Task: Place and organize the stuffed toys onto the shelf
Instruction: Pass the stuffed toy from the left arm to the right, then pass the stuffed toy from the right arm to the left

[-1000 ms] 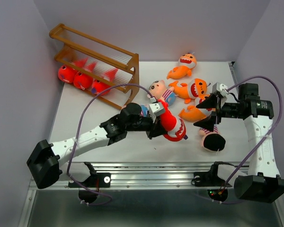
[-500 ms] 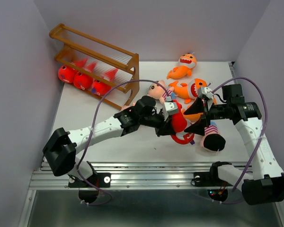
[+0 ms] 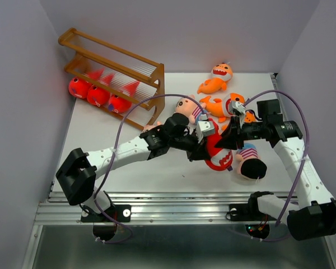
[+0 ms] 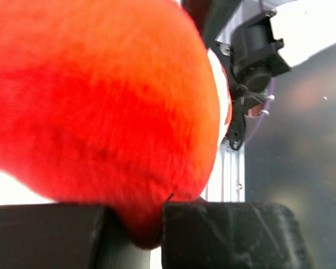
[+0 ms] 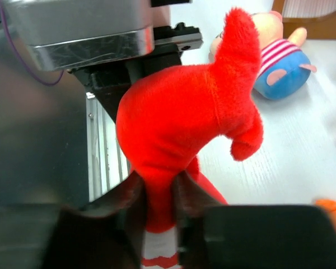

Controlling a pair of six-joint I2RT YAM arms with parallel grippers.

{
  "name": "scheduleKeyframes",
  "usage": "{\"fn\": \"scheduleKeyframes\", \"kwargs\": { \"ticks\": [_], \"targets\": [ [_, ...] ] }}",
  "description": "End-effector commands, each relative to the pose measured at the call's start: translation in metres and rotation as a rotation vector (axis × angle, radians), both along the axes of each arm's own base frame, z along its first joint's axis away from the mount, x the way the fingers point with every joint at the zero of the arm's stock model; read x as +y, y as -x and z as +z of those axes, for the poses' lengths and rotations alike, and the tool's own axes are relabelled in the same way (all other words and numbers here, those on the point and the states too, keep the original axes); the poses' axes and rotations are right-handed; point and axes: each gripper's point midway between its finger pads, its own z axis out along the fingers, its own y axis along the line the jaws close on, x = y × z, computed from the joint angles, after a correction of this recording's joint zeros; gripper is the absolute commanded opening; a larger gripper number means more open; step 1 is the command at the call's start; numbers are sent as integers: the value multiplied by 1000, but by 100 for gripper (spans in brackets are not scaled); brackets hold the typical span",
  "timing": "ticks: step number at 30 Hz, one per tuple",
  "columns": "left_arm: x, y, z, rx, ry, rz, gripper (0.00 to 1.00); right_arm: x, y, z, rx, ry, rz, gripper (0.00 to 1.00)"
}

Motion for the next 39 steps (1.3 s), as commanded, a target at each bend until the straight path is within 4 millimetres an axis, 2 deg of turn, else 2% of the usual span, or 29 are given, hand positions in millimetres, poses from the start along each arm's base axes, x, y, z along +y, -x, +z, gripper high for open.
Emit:
{"fn": "scheduleKeyframes", "kwargs": {
  "ticks": [1, 2, 3, 4, 5, 6, 7, 8, 9, 10, 11, 13, 15, 16, 18, 20, 22, 25, 28, 29, 30, 32, 33, 35, 37, 38, 39],
  "targets": [
    [-6, -9, 43, -86, 112, 47, 2, 2, -9, 0, -23, 9, -14, 8],
    [-4, -17, 52, -95, 128, 109, 7, 1, -9, -1, -20, 12, -16, 4],
    [0, -19, 47, -92, 122, 138, 11, 1, -9, -1, -18, 14, -19, 2],
    [4, -20, 63, -102, 176, 172, 24, 1, -9, -4, 4, 18, -34, 1],
    [8, -26, 67, -114, 190, 225, 31, 0, -10, -2, -1, 20, -48, 1],
    [14, -27, 59, -112, 184, 254, 39, 0, -15, 0, -19, 21, -67, 1],
    [23, -33, 76, -143, 231, 320, 54, -2, -21, -3, 19, 36, -121, 1],
    [29, -35, 81, -150, 249, 351, 60, -4, -26, -2, 20, 44, -157, 1],
    [36, -36, 73, -145, 241, 383, 63, -6, -35, 3, -8, 46, -203, 1],
    [46, -35, 87, -164, 280, 415, 76, -13, -47, 1, 25, 76, -305, 1],
    [54, -41, 82, -171, 274, 475, 81, -16, -60, 7, -3, 71, -368, 1],
    [64, -41, 88, -188, 291, 513, 83, -29, -82, 8, 50, 83, -560, 1],
    [71, -44, 80, -194, 277, 559, 87, -37, -100, 17, 77, 52, -688, 1],
    [70, -39, 80, -201, 280, 553, 88, -47, -113, 15, 151, 36, -824, 1],
    [68, -37, 75, -204, 275, 568, 88, -55, -125, 18, 215, 1, -944, 1],
    [57, -32, 75, -201, 286, 557, 88, -58, -132, 16, 288, -33, -1020, 1],
    [47, -28, 75, -198, 294, 546, 88, -56, -133, 17, 326, -59, -1028, 1],
    [21, -24, 71, -190, 297, 512, 88, -46, -135, 17, 445, -107, -1026, 0],
    [9, -32, 77, -199, 308, 540, 88, -49, -139, 12, 525, -131, -1039, 1],
    [3, -37, 69, -196, 291, 552, 88, -44, -136, 14, 558, -145, -1013, 1],
    [-2, -40, 74, -192, 299, 560, 88, -47, -137, 13, 575, -155, -1020, 1],
    [-11, -46, 68, -188, 284, 569, 88, -47, -135, 11, 598, -162, -1012, 0],
    [-15, -48, 74, -184, 298, 576, 88, -47, -134, 11, 598, -163, -1009, 1],
    [-23, -56, 72, -180, 290, 602, 88, -46, -130, 9, 602, -164, -1000, 1],
    [-26, -62, 70, -171, 285, 629, 88, -45, -126, 10, 597, -169, -991, 1],
    [-27, -70, 62, -168, 264, 672, 87, -43, -124, 11, 599, -172, -977, 1],
    [-28, -75, 65, -163, 270, 697, 86, -42, -122, 13, 597, -177, -966, 1]
  ]
}}
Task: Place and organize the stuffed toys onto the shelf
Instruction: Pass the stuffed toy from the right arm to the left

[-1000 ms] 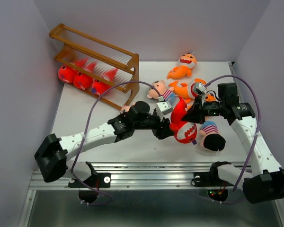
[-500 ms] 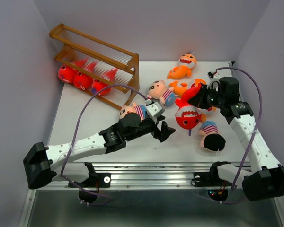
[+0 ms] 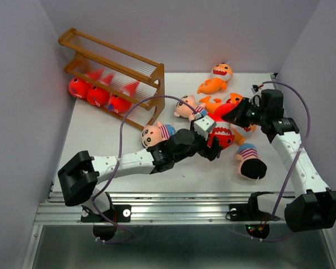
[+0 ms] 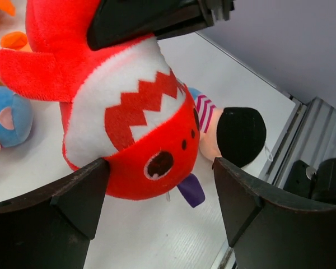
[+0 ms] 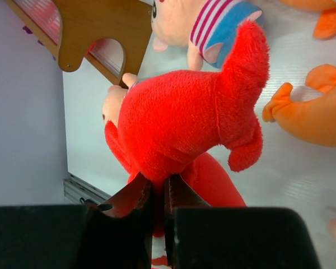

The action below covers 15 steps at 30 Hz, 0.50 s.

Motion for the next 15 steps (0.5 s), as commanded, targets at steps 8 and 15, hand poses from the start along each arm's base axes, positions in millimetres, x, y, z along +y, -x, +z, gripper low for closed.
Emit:
{"fn": "scheduleKeyframes", "kwargs": {
  "ticks": [8, 15],
  "targets": [
    [-11, -42, 23, -2, 61, 220, 52, 15, 13, 40, -101, -114, 84, 1],
    [-11, -48, 27, -11, 71, 235, 0, 16, 16, 40, -106, -123, 90, 1]
  ]
}}
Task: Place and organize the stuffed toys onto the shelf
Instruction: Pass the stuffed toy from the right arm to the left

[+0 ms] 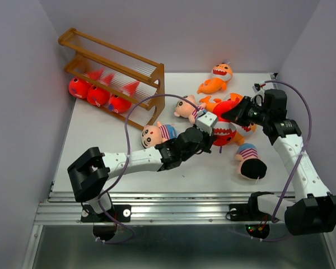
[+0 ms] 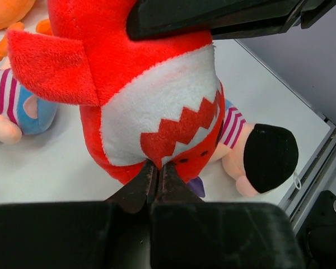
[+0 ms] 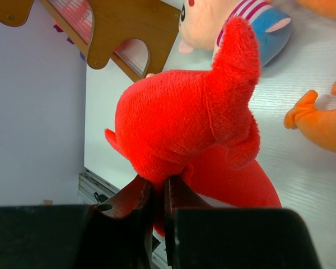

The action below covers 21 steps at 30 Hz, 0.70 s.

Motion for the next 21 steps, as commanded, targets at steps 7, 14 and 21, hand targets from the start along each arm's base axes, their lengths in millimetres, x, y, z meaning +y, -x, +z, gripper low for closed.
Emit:
{"fn": "scheduleKeyframes", "kwargs": {
  "ticks": [7, 14, 21],
  "targets": [
    [0, 1, 45, -83, 92, -45, 0, 1, 7, 16, -93, 4, 27, 10],
    [17, 34, 41, -10, 118, -222, 0, -1, 11, 18, -283, 170, 173, 70],
    [39, 71, 37, 44, 135, -369, 0, 12, 53, 22, -574, 314, 545, 100]
  ]
}}
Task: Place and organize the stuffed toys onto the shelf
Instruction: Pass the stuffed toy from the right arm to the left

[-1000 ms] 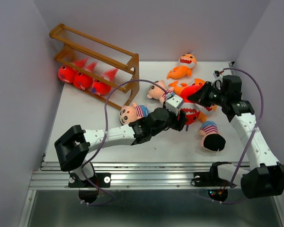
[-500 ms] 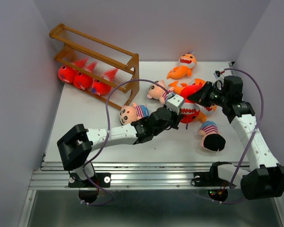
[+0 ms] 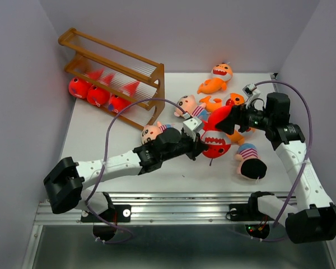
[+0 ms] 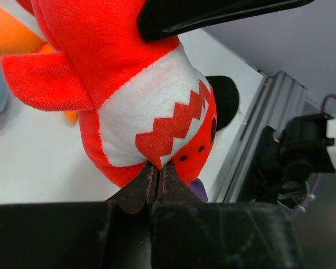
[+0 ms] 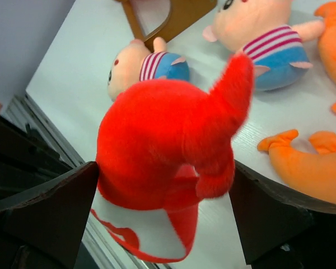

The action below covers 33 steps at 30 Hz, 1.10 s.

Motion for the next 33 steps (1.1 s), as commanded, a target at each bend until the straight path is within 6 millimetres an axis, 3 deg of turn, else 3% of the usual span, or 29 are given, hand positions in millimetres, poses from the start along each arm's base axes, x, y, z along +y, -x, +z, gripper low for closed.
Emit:
{"fn": "scheduleKeyframes", "kwargs": {
  "ticks": [1, 5, 9, 12, 13, 14, 17, 18, 19, 21, 23, 25, 26, 29, 33],
  "targets": [
    [8, 32, 24, 12, 90, -140, 0, 7, 30, 17, -271, 104, 242, 100],
    [17, 48, 28, 21, 108, -200, 0, 12, 36, 11, -248, 74, 286, 100],
    [19, 54, 27, 30, 104, -227, 0, 30, 54, 15, -179, -68, 429, 100],
    [18, 54, 27, 35, 107, -227, 0, 34, 57, 14, -136, -111, 454, 90],
    [18, 53, 28, 34, 110, -226, 0, 34, 58, 14, -128, -114, 458, 85],
    [17, 53, 28, 35, 117, -224, 0, 34, 60, 13, -122, -116, 463, 72],
    [17, 50, 29, 34, 121, -207, 0, 35, 62, 12, -100, -129, 465, 48],
    [17, 48, 29, 36, 124, -197, 0, 34, 62, 11, -85, -131, 457, 20],
    [18, 47, 31, 32, 127, -187, 0, 34, 60, 10, -61, -135, 442, 5],
    [22, 42, 34, 18, 135, -153, 0, 31, 56, 6, -38, -115, 398, 1],
    [30, 36, 40, -5, 149, -103, 14, 29, 51, 4, 5, -110, 341, 1],
    [38, 32, 36, -14, 142, -64, 37, 23, 40, 3, 39, -86, 249, 1],
    [44, 31, 42, -31, 154, -45, 53, 20, 36, 2, 56, -80, 205, 0],
    [57, 28, 41, -55, 157, 9, 69, 13, 18, 5, 133, -101, 39, 1],
    [64, 33, 38, -79, 152, 14, 72, 12, 4, 10, 208, -145, -45, 1]
  ]
}}
